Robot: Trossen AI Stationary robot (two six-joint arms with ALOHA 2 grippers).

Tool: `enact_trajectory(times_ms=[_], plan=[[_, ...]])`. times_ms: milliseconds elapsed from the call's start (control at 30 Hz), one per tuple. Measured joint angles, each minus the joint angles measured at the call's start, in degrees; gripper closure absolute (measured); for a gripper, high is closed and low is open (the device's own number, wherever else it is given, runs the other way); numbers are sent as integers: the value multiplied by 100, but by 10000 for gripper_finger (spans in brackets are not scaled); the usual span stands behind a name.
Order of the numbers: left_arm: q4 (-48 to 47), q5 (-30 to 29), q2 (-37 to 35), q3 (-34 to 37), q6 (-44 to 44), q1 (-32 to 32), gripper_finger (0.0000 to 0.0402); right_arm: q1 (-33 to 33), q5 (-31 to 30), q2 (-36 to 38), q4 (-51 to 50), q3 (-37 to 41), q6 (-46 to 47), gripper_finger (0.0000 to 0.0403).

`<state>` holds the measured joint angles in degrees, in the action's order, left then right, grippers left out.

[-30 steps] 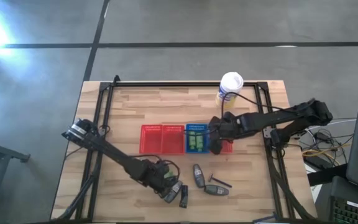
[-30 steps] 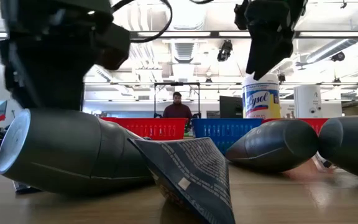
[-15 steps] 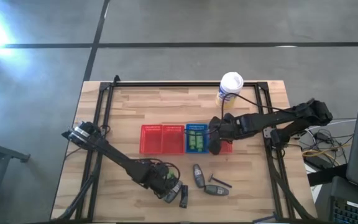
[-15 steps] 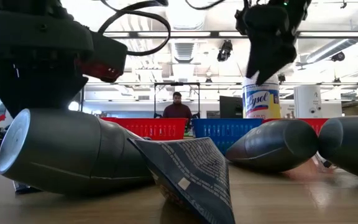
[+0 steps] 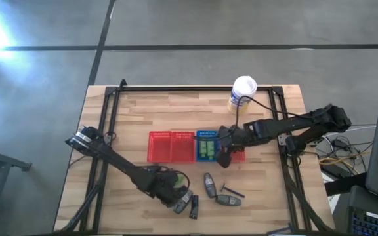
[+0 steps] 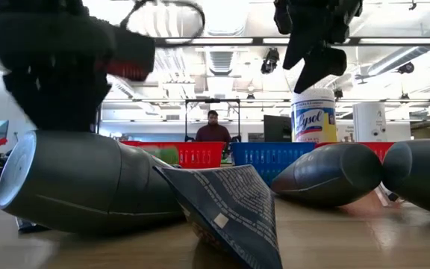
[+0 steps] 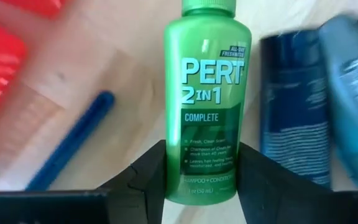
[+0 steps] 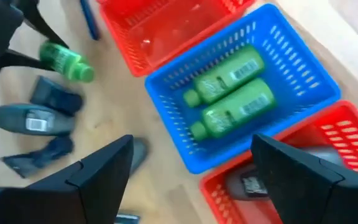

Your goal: Pick & Place Travel size toiletries

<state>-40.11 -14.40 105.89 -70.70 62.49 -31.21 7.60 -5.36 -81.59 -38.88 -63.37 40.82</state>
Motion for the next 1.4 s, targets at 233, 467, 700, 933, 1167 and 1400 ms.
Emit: enact_trajectory(times_ms=[233, 467, 700, 933, 1167, 1400], plan=[[42, -1402, -595, -8, -509, 3, 248, -130, 621, -1, 729, 2, 418, 110], [529, -1840, -781, -12, -1646, 330, 245, -175, 1100, -1, 1295, 9, 558, 120], [722, -1868, -779, -242, -2338, 741, 243, -175, 1145, -1, 1417, 13, 650, 133], [865, -1849, -779, -435, -3060, 949, 243, -175, 1147, -1, 1421, 13, 791, 142], [1102, -1847, -779, -470, -3293, 1109, 243, -175, 1145, -1, 1424, 12, 874, 122], [1354, -1786, -779, -471, -3446, 1119, 243, -175, 1143, -1, 1454, 11, 852, 88]])
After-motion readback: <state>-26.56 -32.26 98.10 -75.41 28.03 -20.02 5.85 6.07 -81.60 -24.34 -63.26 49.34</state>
